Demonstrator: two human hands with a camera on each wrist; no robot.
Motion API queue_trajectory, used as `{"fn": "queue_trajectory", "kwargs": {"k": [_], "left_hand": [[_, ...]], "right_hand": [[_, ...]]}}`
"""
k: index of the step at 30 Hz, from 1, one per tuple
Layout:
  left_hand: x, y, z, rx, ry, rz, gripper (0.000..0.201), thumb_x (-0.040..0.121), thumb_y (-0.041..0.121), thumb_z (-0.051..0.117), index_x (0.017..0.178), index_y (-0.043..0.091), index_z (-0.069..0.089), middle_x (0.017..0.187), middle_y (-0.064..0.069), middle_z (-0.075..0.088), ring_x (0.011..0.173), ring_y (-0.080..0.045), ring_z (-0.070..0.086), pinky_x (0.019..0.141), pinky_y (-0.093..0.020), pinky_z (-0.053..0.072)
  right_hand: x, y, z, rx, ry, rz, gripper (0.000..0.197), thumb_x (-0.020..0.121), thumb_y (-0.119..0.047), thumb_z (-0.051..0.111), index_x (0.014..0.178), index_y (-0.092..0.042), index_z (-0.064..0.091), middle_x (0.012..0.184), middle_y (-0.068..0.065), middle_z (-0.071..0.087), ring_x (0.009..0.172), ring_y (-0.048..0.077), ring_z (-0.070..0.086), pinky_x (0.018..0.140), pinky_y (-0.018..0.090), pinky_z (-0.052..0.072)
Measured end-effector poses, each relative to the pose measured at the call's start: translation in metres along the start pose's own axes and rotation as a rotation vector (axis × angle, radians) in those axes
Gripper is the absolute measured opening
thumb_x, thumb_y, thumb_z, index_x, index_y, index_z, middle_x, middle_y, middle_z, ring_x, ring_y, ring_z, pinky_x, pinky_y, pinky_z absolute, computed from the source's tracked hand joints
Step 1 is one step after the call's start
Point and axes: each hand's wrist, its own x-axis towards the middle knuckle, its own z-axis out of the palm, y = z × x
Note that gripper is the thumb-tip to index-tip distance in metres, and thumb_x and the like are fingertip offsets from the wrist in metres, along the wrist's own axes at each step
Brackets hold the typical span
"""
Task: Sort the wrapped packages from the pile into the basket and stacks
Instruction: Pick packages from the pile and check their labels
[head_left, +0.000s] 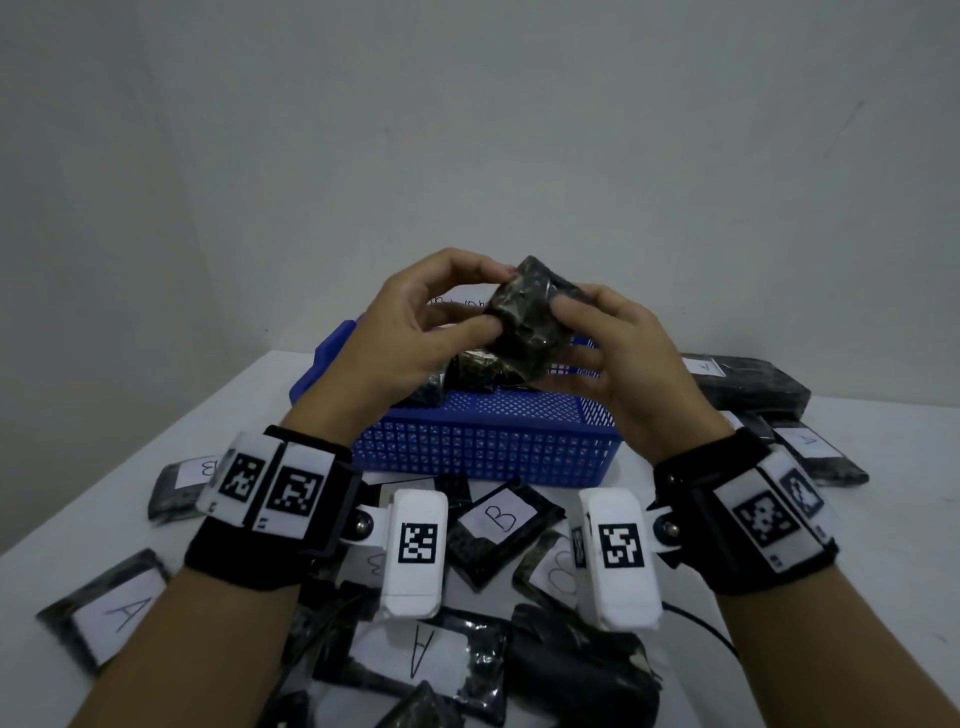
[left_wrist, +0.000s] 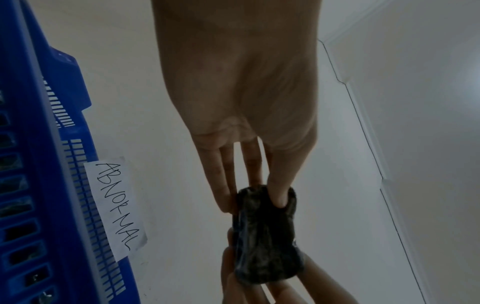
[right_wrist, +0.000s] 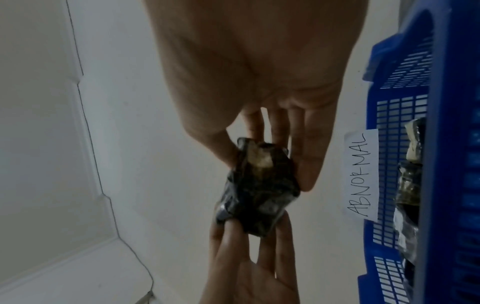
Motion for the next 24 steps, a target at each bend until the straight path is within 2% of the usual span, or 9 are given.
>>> {"fn": "queue_trajectory", "kwargs": {"k": [4,6,8,10,13,16,19,22,24], "left_hand": [[-0.002,0.003,0.0,0.001,-0.068,-0.033,0.031,0.091,0.008,0.068,0.12,0.011,0.058,0.134,-0.002,0.061,0.108,-0.022,0.069,0.09,-0.036,0.058],[-0.001,0.002,0.0,0.099,-0.053,-0.063,0.041,0.085,0.022,0.077,0.121,0.022,0.059,0.131,0.004,0.06,0.11,-0.017,0.066,0.087,-0.036,0.06],[0.0,0.0,0.0,0.195,0.011,-0.048,0.041,0.084,0.029,0.078,0.12,0.03,0.059,0.13,0.006,0.056,0.11,-0.013,0.064,0.085,-0.036,0.06],[0.001,-0.001,-0.002,0.194,0.062,-0.027,0.033,0.091,0.023,0.071,0.122,0.026,0.059,0.129,0.002,0.057,0.102,-0.013,0.066,0.08,-0.032,0.059],[0.0,0.001,-0.008,0.079,0.059,-0.077,0.024,0.098,0.008,0.058,0.121,0.015,0.061,0.122,-0.012,0.063,0.093,-0.011,0.07,0.074,-0.022,0.056],[-0.002,0.004,-0.012,0.01,0.034,-0.128,0.021,0.097,0.017,0.059,0.117,0.018,0.065,0.119,-0.01,0.068,0.105,-0.019,0.07,0.081,-0.029,0.059],[-0.001,0.004,-0.008,0.031,-0.025,-0.17,0.038,0.088,0.031,0.071,0.123,0.021,0.062,0.123,-0.003,0.067,0.104,-0.022,0.071,0.088,-0.036,0.059],[0.0,0.001,-0.003,0.096,-0.018,-0.167,0.034,0.089,0.022,0.072,0.121,0.021,0.062,0.125,-0.001,0.065,0.098,-0.025,0.073,0.092,-0.041,0.058],[0.0,0.0,-0.003,0.04,-0.008,-0.163,0.025,0.094,0.014,0.065,0.118,0.018,0.062,0.123,-0.005,0.063,0.095,-0.024,0.074,0.086,-0.037,0.06]], "right_hand": [[0.0,0.005,-0.001,-0.142,0.127,-0.184,0.012,0.098,-0.014,0.064,0.106,-0.005,0.063,0.1,0.016,0.073,0.089,0.023,0.075,0.063,0.038,0.062],[-0.001,0.004,-0.002,-0.191,0.151,-0.217,0.016,0.097,-0.019,0.066,0.106,-0.006,0.064,0.1,0.015,0.074,0.088,0.022,0.075,0.062,0.039,0.063],[-0.001,0.0,-0.002,-0.158,0.103,-0.172,0.024,0.098,-0.025,0.064,0.11,-0.004,0.064,0.098,0.01,0.075,0.087,0.02,0.076,0.063,0.033,0.062],[-0.001,-0.003,-0.002,-0.046,0.001,-0.087,0.032,0.101,-0.028,0.056,0.118,-0.001,0.062,0.1,0.007,0.074,0.084,0.021,0.075,0.066,0.03,0.061],[0.001,-0.004,-0.004,0.043,-0.074,-0.055,0.022,0.103,-0.017,0.052,0.121,-0.006,0.058,0.103,0.009,0.07,0.077,0.02,0.07,0.062,0.027,0.059],[0.002,-0.001,-0.004,-0.043,-0.046,-0.112,0.025,0.098,-0.016,0.062,0.121,-0.009,0.057,0.095,0.007,0.073,0.067,0.015,0.065,0.059,0.025,0.057],[0.001,0.003,-0.002,-0.205,0.094,-0.241,0.028,0.092,-0.024,0.071,0.113,-0.009,0.062,0.095,0.007,0.074,0.066,0.008,0.066,0.058,0.021,0.053],[0.002,0.003,-0.002,-0.357,0.17,-0.333,0.03,0.087,-0.034,0.077,0.104,-0.012,0.065,0.094,0.005,0.074,0.074,0.012,0.068,0.063,0.025,0.054],[0.002,0.001,-0.006,-0.393,0.096,-0.314,0.036,0.084,-0.04,0.078,0.11,-0.019,0.064,0.097,0.004,0.072,0.073,0.021,0.068,0.066,0.033,0.057]]}}
